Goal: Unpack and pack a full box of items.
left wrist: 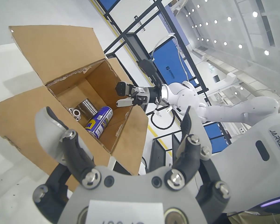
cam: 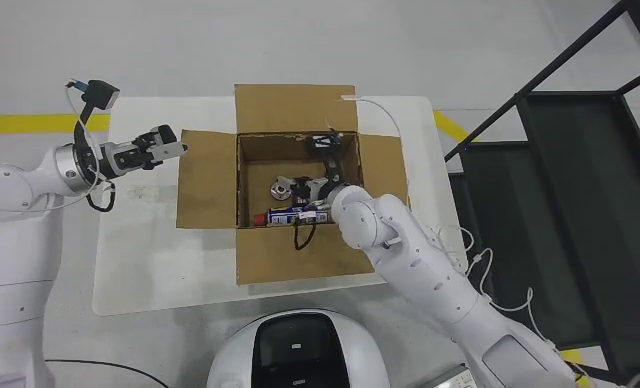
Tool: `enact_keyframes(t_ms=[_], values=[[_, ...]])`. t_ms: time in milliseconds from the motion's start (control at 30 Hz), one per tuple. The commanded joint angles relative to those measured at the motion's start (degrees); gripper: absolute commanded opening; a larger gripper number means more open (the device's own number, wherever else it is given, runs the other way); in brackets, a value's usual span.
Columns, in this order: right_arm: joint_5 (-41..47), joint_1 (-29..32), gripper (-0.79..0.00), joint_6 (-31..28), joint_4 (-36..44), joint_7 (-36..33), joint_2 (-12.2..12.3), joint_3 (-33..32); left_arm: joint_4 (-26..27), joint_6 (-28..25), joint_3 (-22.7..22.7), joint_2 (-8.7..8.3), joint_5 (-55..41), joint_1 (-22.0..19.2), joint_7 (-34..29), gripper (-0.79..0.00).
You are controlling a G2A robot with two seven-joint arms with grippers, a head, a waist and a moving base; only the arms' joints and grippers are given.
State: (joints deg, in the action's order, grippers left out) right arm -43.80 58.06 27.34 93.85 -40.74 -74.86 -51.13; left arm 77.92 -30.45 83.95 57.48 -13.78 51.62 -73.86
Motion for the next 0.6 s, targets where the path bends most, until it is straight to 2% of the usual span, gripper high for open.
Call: enact_keyframes(t_ms=[0, 133, 467, 567], values=[[4.11, -2.48, 0.0, 2.25, -2.61, -2.38, -0.9, 1.12, 0.02, 0.02, 0.0, 0.01, -0.05, 0.01, 0.01, 0.0], [7.67, -4.66, 0.0, 2.94, -5.24, 0.28, -2.17, 1.99, 0.02, 0.02, 0.0, 0.01, -0.05, 0.01, 0.01, 0.0], [7.67, -4.66, 0.0, 2.94, -5.24, 0.28, -2.17, 1.99, 0.02, 0.02, 0.0, 0.01, -0.05, 0.01, 0.01, 0.0], [7.66, -4.51, 0.0, 2.75, -5.32, 0.41, -2.17, 2.01, 0.63, 1.26, 0.47, -0.15, 2.18, 0.39, 2.84, 0.0]])
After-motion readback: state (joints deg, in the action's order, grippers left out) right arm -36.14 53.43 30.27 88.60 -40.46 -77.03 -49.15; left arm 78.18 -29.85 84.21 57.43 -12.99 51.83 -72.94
